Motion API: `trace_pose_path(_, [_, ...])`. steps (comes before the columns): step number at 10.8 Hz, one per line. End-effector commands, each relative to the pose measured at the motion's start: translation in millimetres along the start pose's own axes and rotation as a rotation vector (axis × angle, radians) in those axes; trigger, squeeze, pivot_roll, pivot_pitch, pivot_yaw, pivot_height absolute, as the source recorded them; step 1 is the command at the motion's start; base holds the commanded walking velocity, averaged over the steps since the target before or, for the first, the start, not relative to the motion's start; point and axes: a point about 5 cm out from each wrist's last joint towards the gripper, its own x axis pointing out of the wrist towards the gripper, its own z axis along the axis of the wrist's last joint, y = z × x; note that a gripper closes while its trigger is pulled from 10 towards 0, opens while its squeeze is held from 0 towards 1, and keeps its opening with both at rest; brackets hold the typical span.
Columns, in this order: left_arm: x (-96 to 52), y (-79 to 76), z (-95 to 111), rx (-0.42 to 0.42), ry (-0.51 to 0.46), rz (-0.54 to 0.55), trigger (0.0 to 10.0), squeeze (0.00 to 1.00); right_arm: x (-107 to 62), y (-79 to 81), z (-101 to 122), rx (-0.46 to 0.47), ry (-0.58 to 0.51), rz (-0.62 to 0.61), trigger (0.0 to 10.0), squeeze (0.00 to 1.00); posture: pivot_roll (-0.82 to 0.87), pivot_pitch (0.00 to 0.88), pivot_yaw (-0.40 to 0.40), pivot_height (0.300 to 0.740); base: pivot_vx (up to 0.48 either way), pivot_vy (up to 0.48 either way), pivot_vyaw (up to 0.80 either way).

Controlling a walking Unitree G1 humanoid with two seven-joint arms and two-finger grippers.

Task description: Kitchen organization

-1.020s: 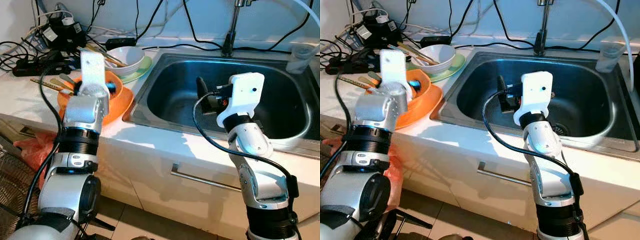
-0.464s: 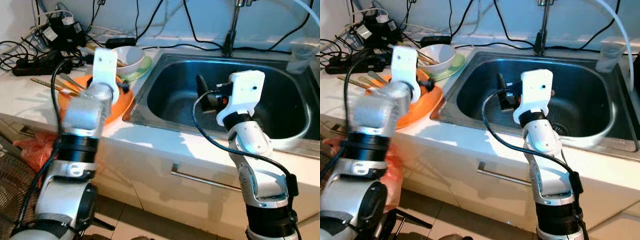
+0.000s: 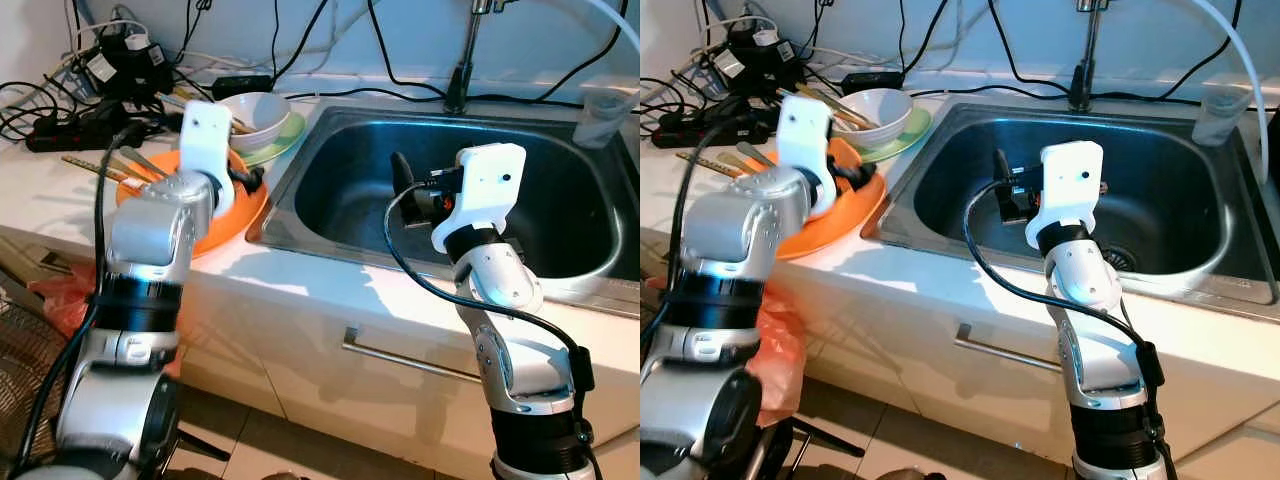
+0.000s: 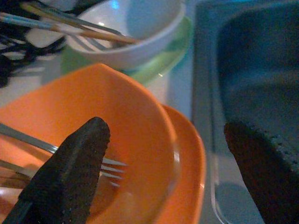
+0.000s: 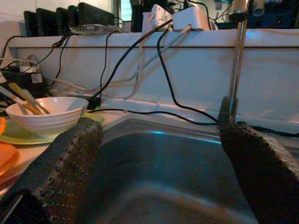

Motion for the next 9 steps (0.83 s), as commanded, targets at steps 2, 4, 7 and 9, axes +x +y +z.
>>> trace_pose_path(2, [-0.1,3.0,-13.2,0.024,0.048,-0.010,10.0,0.00,1.2,1.9,3.4,-0.002,-0.015,0.010,10.0,0.00,0.02,0.000,0.105,0.740,0.000,0.000,0.00])
trace_pose_path(4, [1.0,7.7,-21.8,0.050,0.087,0.006,10.0,0.00,1.3,1.9,3.6,-0.002,-0.015,0.008,10.0,0.00,0.02,0.000,0.106,0.740,0.000,0.000,0.00])
trace_pose_path(7, [5.3,11.7,-34.7,0.039,0.140,0.016,10.0,0.00,1.4,2.0,3.7,-0.001,-0.014,0.008,10.0,0.00,0.01,0.000,0.106,0.740,0.000,0.000,0.00])
trace_pose_path(9, [9.9,12.0,-46.8,-0.002,0.177,0.004,4.3,0.00,1.7,1.6,4.4,-0.001,-0.017,0.004,10.0,0.00,0.01,0.000,0.110,0.740,0.000,0.000,0.00])
